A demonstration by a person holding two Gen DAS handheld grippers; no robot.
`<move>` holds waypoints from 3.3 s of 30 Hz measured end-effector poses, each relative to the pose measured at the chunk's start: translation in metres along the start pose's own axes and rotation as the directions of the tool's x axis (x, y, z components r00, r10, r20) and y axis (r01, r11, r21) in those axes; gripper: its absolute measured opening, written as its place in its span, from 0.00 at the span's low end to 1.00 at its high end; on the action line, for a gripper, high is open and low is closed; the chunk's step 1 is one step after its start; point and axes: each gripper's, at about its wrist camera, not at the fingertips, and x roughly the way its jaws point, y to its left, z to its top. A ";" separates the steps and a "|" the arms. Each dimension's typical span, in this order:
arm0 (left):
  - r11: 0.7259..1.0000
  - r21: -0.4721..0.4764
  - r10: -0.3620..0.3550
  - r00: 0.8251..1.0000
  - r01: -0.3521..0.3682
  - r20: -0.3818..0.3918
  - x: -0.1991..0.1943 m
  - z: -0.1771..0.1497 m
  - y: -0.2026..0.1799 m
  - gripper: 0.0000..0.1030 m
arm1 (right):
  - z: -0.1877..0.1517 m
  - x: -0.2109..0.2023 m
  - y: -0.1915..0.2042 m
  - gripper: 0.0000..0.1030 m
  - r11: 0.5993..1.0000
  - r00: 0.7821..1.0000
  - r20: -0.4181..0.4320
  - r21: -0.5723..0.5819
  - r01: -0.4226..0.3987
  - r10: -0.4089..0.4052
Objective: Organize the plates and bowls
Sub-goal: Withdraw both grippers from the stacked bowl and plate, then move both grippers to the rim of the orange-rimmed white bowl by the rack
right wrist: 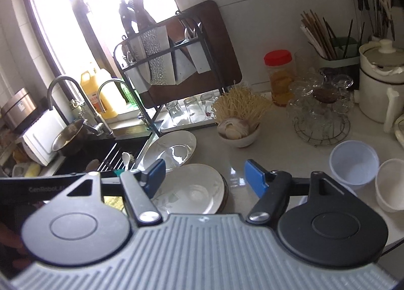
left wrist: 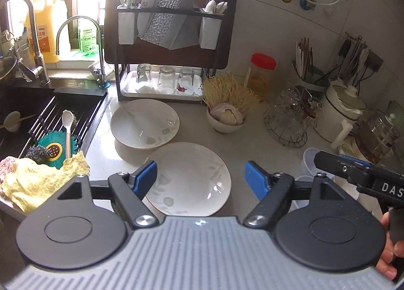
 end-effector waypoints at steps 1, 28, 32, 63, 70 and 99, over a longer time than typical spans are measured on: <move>1.000 -0.001 0.001 1.000 -0.001 0.000 -0.002 -0.002 -0.004 0.81 | -0.001 -0.005 -0.002 0.70 1.000 1.000 0.003 -0.010 -0.004 0.004; 0.979 -0.113 0.171 0.985 -0.171 -0.009 -0.051 -0.056 -0.021 0.95 | -0.017 -0.024 -0.013 1.00 0.989 0.990 -0.069 -0.078 -0.127 0.122; 0.977 -0.121 0.176 0.984 -0.177 -0.020 -0.040 -0.045 -0.006 0.95 | -0.014 -0.010 -0.006 1.00 0.992 0.992 -0.083 -0.072 -0.102 0.096; 0.990 -0.121 0.056 0.991 -0.071 -0.122 0.118 0.063 0.155 0.95 | 0.029 0.171 0.061 1.00 0.994 0.979 -0.194 0.094 -0.049 0.066; 0.994 -0.111 -0.002 0.976 -0.023 -0.217 0.167 0.076 0.185 0.95 | 0.027 0.204 0.066 0.97 0.983 0.977 -0.213 0.182 0.009 0.031; 0.969 -0.182 -0.220 0.920 0.168 -0.324 0.321 0.097 0.275 0.86 | 0.010 0.339 0.064 0.74 0.933 0.920 -0.360 0.250 0.258 -0.158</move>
